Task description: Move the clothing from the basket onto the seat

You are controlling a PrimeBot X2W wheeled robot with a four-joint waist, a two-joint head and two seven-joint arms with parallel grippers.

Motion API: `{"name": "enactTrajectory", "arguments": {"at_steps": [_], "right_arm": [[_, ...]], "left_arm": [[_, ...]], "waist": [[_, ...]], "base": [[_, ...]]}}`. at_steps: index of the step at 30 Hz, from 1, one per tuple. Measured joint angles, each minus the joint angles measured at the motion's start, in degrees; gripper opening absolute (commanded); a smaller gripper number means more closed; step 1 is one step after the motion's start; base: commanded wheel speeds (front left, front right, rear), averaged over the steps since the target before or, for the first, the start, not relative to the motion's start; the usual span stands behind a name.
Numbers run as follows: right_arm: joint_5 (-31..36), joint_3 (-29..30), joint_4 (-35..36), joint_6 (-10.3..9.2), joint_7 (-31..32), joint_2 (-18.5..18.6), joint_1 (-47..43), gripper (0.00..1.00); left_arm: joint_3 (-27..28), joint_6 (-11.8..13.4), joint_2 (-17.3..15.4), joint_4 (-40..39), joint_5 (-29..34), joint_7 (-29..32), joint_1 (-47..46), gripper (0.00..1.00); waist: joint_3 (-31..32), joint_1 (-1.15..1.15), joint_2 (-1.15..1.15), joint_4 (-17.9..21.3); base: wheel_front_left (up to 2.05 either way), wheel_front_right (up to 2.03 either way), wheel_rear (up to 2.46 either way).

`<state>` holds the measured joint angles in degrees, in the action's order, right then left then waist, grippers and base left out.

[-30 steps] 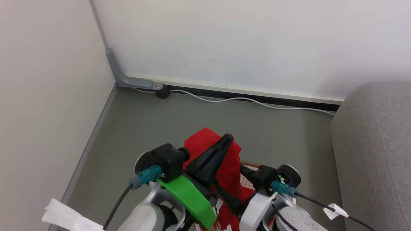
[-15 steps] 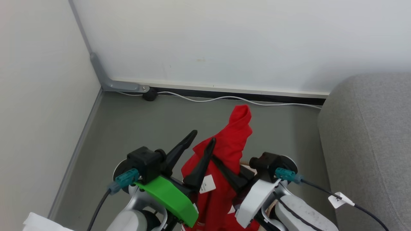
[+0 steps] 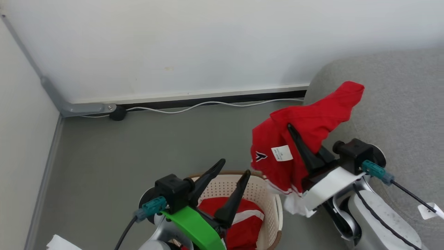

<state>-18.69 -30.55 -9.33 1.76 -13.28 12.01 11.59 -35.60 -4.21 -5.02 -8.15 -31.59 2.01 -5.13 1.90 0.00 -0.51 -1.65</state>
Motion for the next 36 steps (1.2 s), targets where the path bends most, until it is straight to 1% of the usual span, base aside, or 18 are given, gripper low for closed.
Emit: {"name": "enactTrajectory", "arguments": {"at_steps": [2, 5, 8, 10, 12, 14, 16, 20, 21, 25, 27, 29, 32, 33, 35, 36], "right_arm": [[-0.02, 1.44, 1.32, -0.98, -0.07, 0.92, -1.14, 0.0], [-0.43, 4.22, 2.38, -2.96, -0.08, 2.21, -2.43, 0.0], [-1.92, 7.05, 3.83, -3.94, -0.13, 3.04, -2.61, 0.0], [-2.81, 8.56, 4.58, -3.99, -0.1, 3.48, -2.53, 0.0], [-3.12, 9.5, 4.78, -4.11, 0.37, 4.53, -1.59, 0.0], [-4.54, 10.85, 4.59, -3.77, 1.26, 4.9, 0.55, 0.0], [-5.88, 11.84, 4.04, -2.81, 2.35, 5.19, 3.86, 0.0], [-9.84, 17.67, 1.98, -2.93, 3.6, 6.08, 9.79, 0.0], [-10.32, 19.22, 1.2, -3.37, 3.88, 6.75, 11.17, 0.0], [-12.21, 24.97, -1.46, -4.13, 5.98, 10.93, 17.25, 0.0], [-14.01, 28.28, -2.67, -4.63, 6.79, 12.15, 20.47, 0.0], [-16.74, 31.87, -4.12, -5.46, 7.22, 12.82, 23.52, 0.0], [-18.74, 35.96, -6.88, -6.13, 7.89, 14.7, 27.31, 0.0], [-19.84, 38.79, -8.43, -6.52, 8.06, 16.34, 29.77, 0.0], [-20.74, 41.65, -9.49, -7.34, 8.05, 18.22, 32.61, 0.0], [-20.7, 42.54, -9.98, -7.43, 8.24, 19.49, 33.99, 0.0]], "left_arm": [[-0.62, -0.37, 0.03, 0.31, 0.03, 0.02, 0.0, 1.0], [-0.91, -0.38, -0.02, 0.54, 0.23, 0.03, -0.01, 1.0], [-0.77, -0.37, -0.12, 0.48, 0.74, 0.03, -0.02, 1.0], [-0.54, -0.24, -0.59, 0.37, 1.45, 0.32, -0.03, 1.0], [-0.01, 0.48, -0.91, -0.05, 1.8, 0.47, -0.03, 1.0], [0.68, 1.44, -1.4, -0.35, 2.55, 0.47, -0.03, 1.0], [1.46, 2.49, -1.86, -0.8, 4.17, 0.67, -0.04, 1.0], [0.76, 2.81, -2.42, -1.04, 5.15, 2.31, -0.06, 1.0], [0.49, 3.02, -2.48, -1.16, 5.19, 2.7, -0.06, 1.0], [0.05, 4.22, -2.92, -1.92, 5.66, 4.23, -0.08, 1.0], [0.02, 4.67, -3.05, -2.63, 5.73, 4.74, -0.08, 1.0], [-0.12, 5.09, -3.47, -3.28, 7.08, 5.22, -0.05, 1.0], [-0.33, 5.76, -4.79, -4.2, 7.86, 6.04, 0.4, 1.0], [-0.43, 6.04, -5.0, -5.39, 7.84, 6.1, 1.18, 1.0], [-1.01, 6.05, -5.19, -6.34, 7.88, 6.23, 2.07, 1.0], [-1.52, 5.91, -5.43, -6.75, 7.99, 6.58, 2.11, 1.0]], "waist": [[-0.24, 0.0, 0.0, 1.57], [-0.7, 0.0, 0.0, 3.93], [-1.38, 0.0, 0.0, 6.28], [-2.02, 0.0, 0.0, 7.79], [-2.89, 0.0, 0.0, 9.23], [-4.04, 0.0, 0.0, 10.56], [-5.35, 0.0, 0.0, 11.84], [-8.47, 0.0, 0.0, 13.83], [-9.33, 0.0, 0.0, 14.16], [-12.97, 0.0, 0.0, 14.74], [-14.76, 0.0, 0.0, 14.63], [-16.47, 0.0, 0.0, 14.26], [-18.9, 0.0, 0.0, 13.25], [-20.41, 0.0, 0.0, 12.32], [-21.89, 0.0, 0.0, 11.26], [-22.62, 0.0, 0.0, 10.72]], "base": [[0.0, 0.0, 0.0], [0.0, 0.0, 0.0], [0.0, 0.0, 0.0], [0.0, 0.0, 0.0], [0.0, 0.0, 0.0], [0.0, 0.0, 0.0], [0.0, 0.0, 0.0], [0.0, 0.0, 0.0], [0.0, 0.0, 0.0], [0.0, 0.0, 0.0], [0.0, 0.0, 0.0], [0.0, 0.0, 0.0], [0.0, 0.0, 0.0], [0.0, 0.0, 0.0], [0.0, 0.0, 0.0], [0.0, 0.0, 0.0]]}}
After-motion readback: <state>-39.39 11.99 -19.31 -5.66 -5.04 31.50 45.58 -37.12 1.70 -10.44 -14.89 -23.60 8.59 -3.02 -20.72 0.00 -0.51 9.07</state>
